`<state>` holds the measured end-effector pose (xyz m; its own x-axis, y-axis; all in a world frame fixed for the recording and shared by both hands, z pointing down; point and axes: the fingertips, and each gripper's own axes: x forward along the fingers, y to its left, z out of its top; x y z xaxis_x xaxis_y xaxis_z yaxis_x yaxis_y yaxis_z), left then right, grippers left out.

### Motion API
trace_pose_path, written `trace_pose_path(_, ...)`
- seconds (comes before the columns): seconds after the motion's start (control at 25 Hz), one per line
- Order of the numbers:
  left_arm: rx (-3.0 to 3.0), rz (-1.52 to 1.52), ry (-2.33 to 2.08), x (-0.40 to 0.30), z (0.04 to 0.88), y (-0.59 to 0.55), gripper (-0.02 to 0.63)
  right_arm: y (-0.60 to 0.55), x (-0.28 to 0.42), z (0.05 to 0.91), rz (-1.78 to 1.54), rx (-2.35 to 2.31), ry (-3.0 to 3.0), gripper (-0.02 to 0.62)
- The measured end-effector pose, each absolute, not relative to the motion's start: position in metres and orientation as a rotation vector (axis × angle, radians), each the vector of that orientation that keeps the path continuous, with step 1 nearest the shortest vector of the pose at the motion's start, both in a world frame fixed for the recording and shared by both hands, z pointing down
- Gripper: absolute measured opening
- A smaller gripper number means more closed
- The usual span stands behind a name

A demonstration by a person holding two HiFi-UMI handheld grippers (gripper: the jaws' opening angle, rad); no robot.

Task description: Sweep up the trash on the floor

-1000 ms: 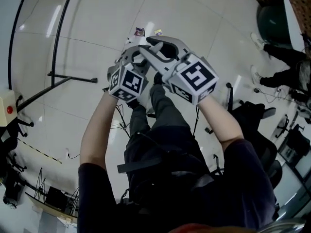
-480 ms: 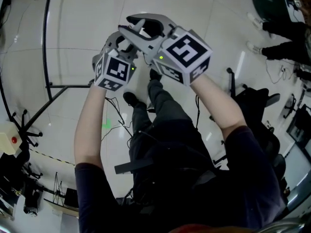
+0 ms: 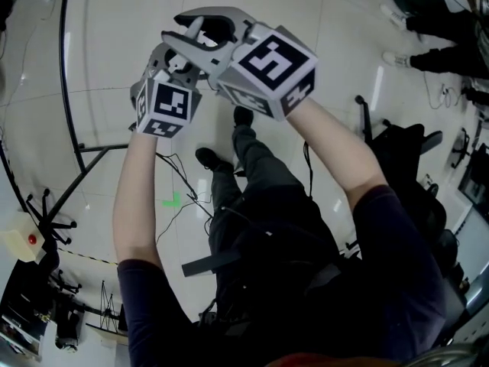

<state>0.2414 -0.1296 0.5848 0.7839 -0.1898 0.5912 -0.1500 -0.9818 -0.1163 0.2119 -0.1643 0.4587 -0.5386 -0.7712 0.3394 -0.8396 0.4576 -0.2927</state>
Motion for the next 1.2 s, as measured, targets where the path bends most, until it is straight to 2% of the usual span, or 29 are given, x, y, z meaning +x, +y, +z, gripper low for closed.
trace_pose_path(0.68,-2.939,-1.014,0.254,0.204,0.56,-0.104,0.081,-0.134,0.163,0.43,0.679,1.283,-2.65,0.124)
trace_pose_path(1.2,-2.893,-0.936,0.2,0.168,0.466,-0.058,0.081,-0.08,0.105,0.335,0.469,1.223,-2.685,0.124)
